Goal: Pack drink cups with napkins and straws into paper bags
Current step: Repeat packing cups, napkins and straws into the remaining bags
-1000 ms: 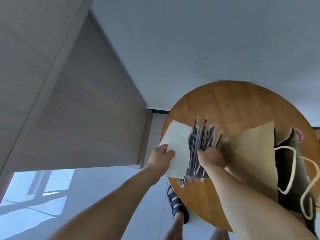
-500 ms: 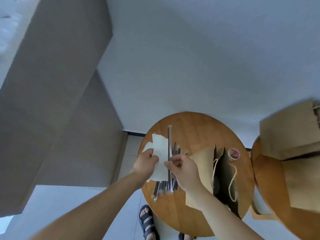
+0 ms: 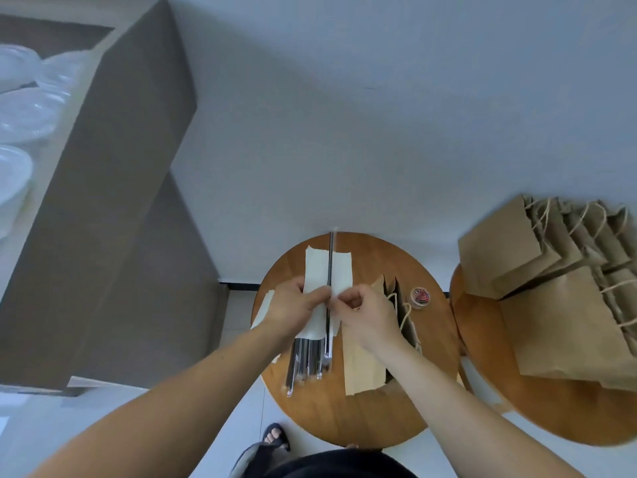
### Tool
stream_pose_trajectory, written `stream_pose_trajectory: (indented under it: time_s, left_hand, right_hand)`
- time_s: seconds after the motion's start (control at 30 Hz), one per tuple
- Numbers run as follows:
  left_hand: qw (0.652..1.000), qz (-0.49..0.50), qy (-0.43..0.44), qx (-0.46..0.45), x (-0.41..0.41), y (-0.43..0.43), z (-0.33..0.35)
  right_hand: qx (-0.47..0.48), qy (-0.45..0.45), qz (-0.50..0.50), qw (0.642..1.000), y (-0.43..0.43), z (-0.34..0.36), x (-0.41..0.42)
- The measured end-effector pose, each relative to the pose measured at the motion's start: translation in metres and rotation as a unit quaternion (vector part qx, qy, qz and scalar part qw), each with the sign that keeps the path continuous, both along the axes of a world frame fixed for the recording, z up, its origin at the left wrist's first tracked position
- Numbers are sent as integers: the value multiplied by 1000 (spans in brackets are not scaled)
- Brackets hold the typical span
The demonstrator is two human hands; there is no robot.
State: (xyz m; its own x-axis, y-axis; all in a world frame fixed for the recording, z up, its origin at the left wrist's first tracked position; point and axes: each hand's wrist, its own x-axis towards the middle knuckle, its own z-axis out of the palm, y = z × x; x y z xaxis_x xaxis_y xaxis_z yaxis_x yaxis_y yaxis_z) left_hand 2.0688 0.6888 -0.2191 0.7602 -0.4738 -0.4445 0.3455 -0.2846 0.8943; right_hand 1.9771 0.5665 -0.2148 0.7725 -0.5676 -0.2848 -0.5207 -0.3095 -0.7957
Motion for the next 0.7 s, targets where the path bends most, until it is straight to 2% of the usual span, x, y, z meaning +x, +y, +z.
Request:
stream_pose_trajectory:
  time_s: [0.1, 0.2, 0.3, 0.43, 0.57, 0.7]
  left_hand:
    - [999, -4, 14, -37, -3, -8, 10]
    - [996, -28, 32, -73, -13, -17, 18]
    - [991, -48, 58, -110, -19, -25, 23]
    - [990, -77, 42, -111, -27, -36, 31]
    - [992, -95, -23, -84, -33, -54, 39]
    - [989, -98, -75, -83, -38, -73, 50]
  right_hand:
    - [21, -11, -58, 998, -13, 15, -4]
    - [167, -31, -58, 984, -24, 27, -8]
    - [225, -47, -69, 971, -32, 31, -14]
    - [311, -44, -108, 943, -53, 36, -23]
    - [320, -52, -56, 944, -75, 43, -26]
    - [301, -85, -64, 948, -97, 52, -25]
